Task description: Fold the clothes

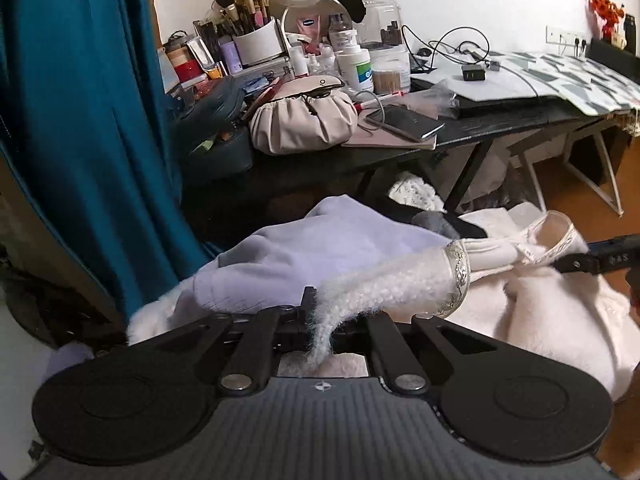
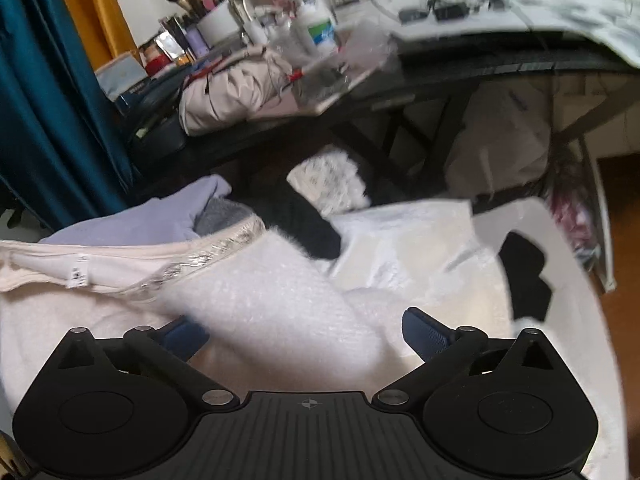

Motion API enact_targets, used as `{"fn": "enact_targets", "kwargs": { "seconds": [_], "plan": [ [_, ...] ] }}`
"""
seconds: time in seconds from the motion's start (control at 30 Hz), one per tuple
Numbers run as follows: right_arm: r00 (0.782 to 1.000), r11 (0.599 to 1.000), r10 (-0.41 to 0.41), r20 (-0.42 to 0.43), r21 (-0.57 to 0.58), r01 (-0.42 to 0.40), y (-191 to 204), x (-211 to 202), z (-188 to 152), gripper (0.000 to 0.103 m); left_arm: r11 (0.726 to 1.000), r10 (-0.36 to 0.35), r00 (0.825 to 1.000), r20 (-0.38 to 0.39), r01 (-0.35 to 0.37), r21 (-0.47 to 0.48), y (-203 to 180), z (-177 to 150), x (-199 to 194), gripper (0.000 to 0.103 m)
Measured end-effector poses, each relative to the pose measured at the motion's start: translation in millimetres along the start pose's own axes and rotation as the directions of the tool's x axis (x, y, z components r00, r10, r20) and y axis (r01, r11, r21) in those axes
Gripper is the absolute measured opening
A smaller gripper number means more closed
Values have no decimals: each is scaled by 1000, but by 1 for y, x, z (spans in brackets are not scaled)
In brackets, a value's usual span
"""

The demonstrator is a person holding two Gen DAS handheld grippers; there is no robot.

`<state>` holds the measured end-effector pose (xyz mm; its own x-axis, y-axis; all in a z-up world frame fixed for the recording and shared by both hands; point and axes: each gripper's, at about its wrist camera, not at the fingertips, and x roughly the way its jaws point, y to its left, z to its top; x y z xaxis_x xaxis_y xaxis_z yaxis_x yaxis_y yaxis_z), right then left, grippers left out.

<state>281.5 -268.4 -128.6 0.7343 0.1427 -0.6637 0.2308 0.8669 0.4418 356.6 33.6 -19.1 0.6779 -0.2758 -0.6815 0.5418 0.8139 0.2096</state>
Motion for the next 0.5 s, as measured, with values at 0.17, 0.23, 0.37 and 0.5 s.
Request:
{"fn": "enact_targets", "kwargs": {
  "seconds": [0.17,0.23,0.37,0.5],
  "plan": [
    [997,997,71,-12,-34,-71,14,-15,-7,21,1000,7,1000,-12,-7,-19,7,-5,2,6],
    [996,995,88,15,-54,-87,21,-33,-14,13,998,-2,1000,-23,1,-60,15,-10,1,6],
    [994,991,104,23,-83,-101,42,-71,-35,10,993,-7,999,-53,0,-117,29,-28,7,6],
    [996,996,94,-9,3,-94,54,-91,-54,18,986,-19,995,-101,2,-166,40,-42,20,6]
  ]
}}
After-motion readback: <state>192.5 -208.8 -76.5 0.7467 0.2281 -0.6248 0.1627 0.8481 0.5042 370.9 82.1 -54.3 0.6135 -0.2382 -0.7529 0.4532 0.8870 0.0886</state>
